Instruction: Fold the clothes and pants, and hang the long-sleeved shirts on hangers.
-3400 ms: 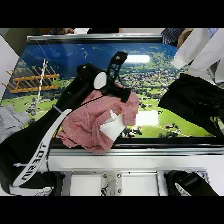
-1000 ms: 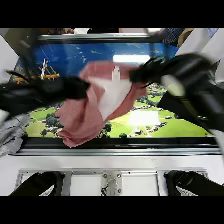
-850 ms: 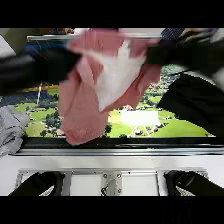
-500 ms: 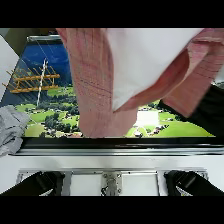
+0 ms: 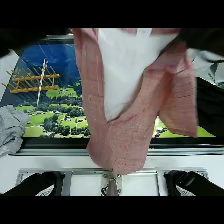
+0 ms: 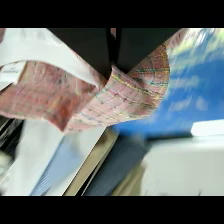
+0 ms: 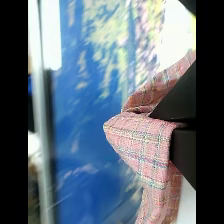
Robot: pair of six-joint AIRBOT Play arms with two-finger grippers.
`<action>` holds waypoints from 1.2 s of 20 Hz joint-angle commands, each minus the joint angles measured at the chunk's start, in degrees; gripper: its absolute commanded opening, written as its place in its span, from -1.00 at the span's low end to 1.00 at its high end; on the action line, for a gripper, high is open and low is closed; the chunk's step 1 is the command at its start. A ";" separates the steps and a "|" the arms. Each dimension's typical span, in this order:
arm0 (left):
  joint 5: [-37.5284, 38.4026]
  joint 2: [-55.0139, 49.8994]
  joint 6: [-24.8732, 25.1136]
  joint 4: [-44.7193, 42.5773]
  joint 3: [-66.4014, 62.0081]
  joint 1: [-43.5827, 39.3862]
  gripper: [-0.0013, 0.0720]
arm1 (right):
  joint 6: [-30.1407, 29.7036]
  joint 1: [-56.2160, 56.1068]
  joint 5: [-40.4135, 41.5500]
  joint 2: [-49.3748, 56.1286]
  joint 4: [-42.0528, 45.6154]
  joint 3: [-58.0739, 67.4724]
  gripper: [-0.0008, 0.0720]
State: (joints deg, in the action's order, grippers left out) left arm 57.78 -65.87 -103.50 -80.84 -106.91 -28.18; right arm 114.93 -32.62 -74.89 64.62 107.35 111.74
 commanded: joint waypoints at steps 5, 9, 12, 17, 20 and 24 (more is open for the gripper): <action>12.59 -0.74 1.18 0.85 26.38 3.04 -0.92 | -7.48 4.90 -8.94 4.52 -4.70 -19.50 -0.94; 10.69 8.48 1.03 1.53 48.94 -2.69 -0.92 | -0.76 4.90 -9.18 -1.90 -15.19 -40.02 -0.94; 7.21 11.47 1.03 1.53 59.17 -8.44 -0.92 | 1.29 4.90 -8.96 -3.17 -20.52 -48.70 -0.94; 5.03 8.57 1.07 1.40 59.39 -11.30 -0.92 | 1.51 4.92 -5.09 -3.28 -21.09 -49.55 -0.94; 6.78 5.27 2.05 1.31 54.01 -11.28 0.00 | 1.46 4.90 -5.05 -3.28 -21.07 -49.55 -0.94; 8.70 3.82 4.98 1.27 43.54 -6.45 0.97 | 1.49 4.90 -5.03 -3.28 -21.07 -49.55 -0.94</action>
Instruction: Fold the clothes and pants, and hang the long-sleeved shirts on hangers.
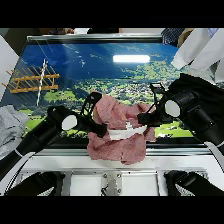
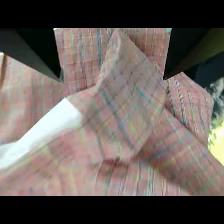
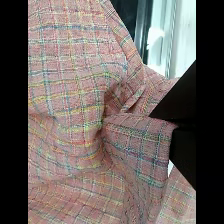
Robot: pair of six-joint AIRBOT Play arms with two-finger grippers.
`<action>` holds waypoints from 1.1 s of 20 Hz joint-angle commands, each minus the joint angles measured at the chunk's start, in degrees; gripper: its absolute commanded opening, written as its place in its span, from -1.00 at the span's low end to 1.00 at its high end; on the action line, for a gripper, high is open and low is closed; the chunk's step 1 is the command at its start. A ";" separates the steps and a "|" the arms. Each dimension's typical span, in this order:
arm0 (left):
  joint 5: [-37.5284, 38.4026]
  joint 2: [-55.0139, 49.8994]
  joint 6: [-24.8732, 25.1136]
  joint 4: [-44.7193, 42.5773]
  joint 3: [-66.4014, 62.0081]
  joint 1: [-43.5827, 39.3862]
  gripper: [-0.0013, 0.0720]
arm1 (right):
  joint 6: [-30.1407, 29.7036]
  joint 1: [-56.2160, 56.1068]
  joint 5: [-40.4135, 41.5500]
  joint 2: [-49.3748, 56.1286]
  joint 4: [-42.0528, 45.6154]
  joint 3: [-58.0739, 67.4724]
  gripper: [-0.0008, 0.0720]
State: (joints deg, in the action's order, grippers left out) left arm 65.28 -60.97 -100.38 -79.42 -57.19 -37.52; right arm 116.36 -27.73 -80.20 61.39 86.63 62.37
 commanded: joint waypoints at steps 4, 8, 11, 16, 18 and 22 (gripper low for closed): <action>0.44 -1.18 2.27 -2.21 -13.66 14.88 0.97 | 0.04 0.00 0.24 -0.04 -0.85 -0.17 -0.93; 1.66 -5.62 2.21 -14.53 -16.39 25.14 0.97 | -0.02 0.00 0.26 0.00 -1.42 -0.20 -0.93; 1.49 -11.85 2.21 -23.93 -17.99 30.38 0.97 | -0.20 0.00 0.28 0.00 -1.40 -0.20 -0.93; -4.94 -23.96 2.21 -35.52 -21.20 37.05 0.97 | -0.17 0.00 0.26 0.00 -1.40 -0.22 -0.93; -5.90 -28.63 2.21 -39.98 -23.67 38.75 0.97 | -0.17 0.00 0.26 0.07 -1.40 -0.22 -0.93; -6.56 -36.61 2.27 -44.17 -27.98 41.57 0.97 | -0.17 0.00 0.24 0.11 -1.40 -0.22 -0.93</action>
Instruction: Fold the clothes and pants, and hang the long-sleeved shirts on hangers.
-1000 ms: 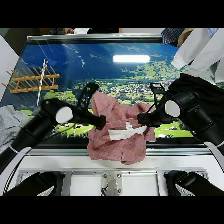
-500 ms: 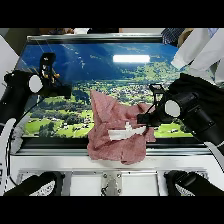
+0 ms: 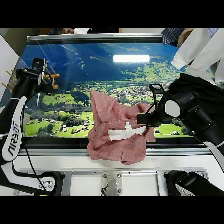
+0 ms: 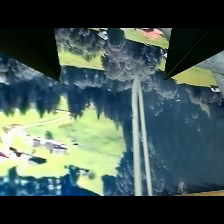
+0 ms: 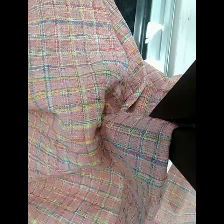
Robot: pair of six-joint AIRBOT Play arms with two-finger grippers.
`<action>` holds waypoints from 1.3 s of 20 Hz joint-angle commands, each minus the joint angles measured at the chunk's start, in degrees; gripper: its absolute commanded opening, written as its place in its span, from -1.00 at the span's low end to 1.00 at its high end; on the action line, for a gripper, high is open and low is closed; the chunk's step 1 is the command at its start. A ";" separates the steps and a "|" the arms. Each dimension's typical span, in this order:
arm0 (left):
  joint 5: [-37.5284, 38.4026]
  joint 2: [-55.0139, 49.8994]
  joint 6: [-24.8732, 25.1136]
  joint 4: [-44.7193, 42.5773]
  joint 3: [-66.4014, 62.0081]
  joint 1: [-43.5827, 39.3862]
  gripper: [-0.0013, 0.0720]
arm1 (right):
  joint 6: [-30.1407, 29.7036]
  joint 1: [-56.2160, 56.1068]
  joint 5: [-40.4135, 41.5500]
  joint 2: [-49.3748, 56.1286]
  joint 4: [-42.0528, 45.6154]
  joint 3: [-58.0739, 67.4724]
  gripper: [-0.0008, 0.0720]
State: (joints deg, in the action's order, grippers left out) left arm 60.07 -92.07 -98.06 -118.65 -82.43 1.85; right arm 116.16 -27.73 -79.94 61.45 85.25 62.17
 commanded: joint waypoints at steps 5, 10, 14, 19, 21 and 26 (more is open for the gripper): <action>-4.28 -12.44 -0.07 -4.72 -7.32 6.16 0.97 | 0.02 0.00 -0.02 0.04 -0.04 -0.02 -0.93; -7.96 -16.15 -0.02 -4.85 -8.48 7.04 0.97 | 0.04 0.00 -0.02 0.04 -0.61 -0.02 -0.93; -10.21 -18.05 -0.04 -4.76 -8.48 7.58 0.97 | 0.04 0.00 -0.02 0.04 -1.40 -0.02 -0.93; -10.93 -19.17 -0.07 -4.50 -8.46 9.05 0.97 | 0.07 0.00 -0.02 0.04 -1.55 -0.02 -0.93; -11.47 -19.17 -0.07 -4.22 -8.44 9.07 0.97 | 0.07 0.00 -0.02 0.04 -1.57 -0.02 -0.93; -12.76 -19.19 -0.11 -4.15 -8.35 9.07 0.97 | 0.13 0.00 -0.02 0.04 -1.99 -0.02 -0.93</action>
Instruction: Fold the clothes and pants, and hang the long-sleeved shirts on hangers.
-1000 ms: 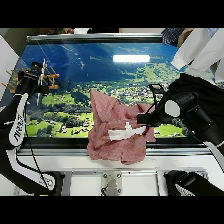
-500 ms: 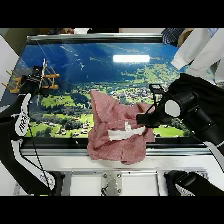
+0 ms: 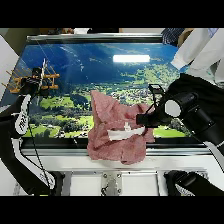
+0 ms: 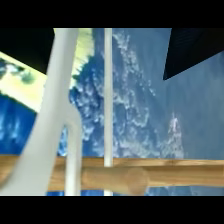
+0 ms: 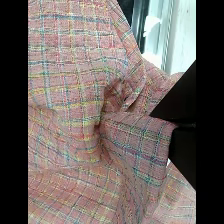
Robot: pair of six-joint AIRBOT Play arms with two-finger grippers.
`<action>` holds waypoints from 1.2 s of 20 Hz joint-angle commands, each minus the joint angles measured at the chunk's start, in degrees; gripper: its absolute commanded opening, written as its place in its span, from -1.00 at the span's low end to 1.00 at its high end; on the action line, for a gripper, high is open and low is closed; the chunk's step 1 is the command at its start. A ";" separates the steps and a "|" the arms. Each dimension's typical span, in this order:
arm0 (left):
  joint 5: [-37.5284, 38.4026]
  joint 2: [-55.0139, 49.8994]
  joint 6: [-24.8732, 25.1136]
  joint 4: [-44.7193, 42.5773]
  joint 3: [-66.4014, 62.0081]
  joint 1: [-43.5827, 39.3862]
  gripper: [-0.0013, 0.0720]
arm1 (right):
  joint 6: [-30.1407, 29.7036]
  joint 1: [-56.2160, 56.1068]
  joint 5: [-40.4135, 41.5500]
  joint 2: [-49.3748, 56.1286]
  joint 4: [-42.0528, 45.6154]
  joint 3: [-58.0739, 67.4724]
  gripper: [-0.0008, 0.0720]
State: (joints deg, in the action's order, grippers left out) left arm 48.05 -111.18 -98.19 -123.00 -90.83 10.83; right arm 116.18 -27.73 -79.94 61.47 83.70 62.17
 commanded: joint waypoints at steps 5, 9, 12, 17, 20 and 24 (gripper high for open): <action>-0.66 -0.09 -0.26 0.15 0.02 0.09 0.90 | 0.22 0.00 -0.02 0.02 -0.44 -0.02 -0.93; -0.07 -0.07 -0.24 0.13 0.02 0.09 -0.57 | 0.22 0.00 -0.02 0.02 -0.44 -0.02 -0.93; -0.11 -0.07 -0.24 0.11 0.02 0.09 -0.92 | 0.22 0.00 -0.02 0.02 -0.44 -0.02 -0.93; 0.63 0.94 -0.24 0.02 0.02 -0.20 -0.92 | 0.22 0.00 -0.02 0.02 -0.44 -0.02 -0.93; 0.94 4.13 -0.24 0.00 0.02 -0.26 -0.93 | 0.22 0.00 -0.02 0.02 -0.44 -0.02 -0.93; 3.37 10.32 -0.22 0.07 0.02 -1.20 -0.92 | 0.24 0.00 -0.02 0.02 -0.46 -0.02 -0.93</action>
State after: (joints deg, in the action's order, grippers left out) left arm 49.82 -104.51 -98.45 -122.96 -90.78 10.24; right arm 116.40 -27.73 -79.96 61.47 83.26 62.17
